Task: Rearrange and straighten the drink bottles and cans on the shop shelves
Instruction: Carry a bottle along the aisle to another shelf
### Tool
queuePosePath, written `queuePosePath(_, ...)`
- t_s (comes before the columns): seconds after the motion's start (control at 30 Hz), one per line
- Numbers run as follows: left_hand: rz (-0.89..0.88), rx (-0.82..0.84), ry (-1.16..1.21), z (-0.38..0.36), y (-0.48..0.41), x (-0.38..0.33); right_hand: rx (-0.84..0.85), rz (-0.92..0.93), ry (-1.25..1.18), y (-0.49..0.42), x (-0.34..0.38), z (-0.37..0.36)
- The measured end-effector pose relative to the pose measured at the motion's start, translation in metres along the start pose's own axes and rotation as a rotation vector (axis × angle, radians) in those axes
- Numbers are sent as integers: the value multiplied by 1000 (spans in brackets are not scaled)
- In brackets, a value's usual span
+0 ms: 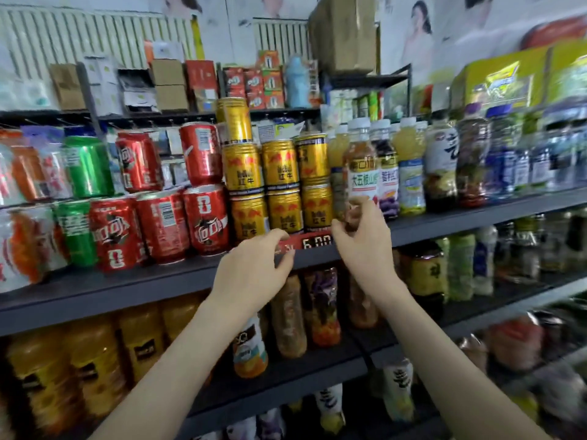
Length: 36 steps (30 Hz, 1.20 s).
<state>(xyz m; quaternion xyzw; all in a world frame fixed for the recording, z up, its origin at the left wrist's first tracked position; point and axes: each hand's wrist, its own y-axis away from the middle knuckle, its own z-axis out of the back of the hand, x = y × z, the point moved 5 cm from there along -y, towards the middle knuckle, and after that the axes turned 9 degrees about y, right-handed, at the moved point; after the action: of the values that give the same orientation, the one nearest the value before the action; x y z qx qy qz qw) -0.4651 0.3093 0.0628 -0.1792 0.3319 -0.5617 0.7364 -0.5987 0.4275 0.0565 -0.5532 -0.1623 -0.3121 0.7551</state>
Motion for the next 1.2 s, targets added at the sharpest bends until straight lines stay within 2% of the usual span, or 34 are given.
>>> queuePosePath(0.13, 13, -10, -11, -21, -16, -17, -85, -103, 153, -40, -29, 17)
queuePosePath(0.3, 81, -73, 6, -41, -29, -27, -5, -107, 255, -73, -49, -5)
queuePosePath(0.43, 161, -143, 15, -52, -33, -34, 80, -78, 241, -82, -65, -16)
queuePosePath(0.6, 209, -241, 23, -63, -37, -46, 103, -2, 200, -87, -77, -15)
queuePosePath(0.8, 214, -234, 101, -67, -45, -59, 188, -18, 114, -92, -85, -5)
queuePosePath(1.03, 196, -198, 266, -71, -69, -73, 107, -40, -33, -84, -109, 30)
queuePosePath(1.2, 207, -164, 319, -94, -105, -80, 80, -16, -23, -88, -127, 50)
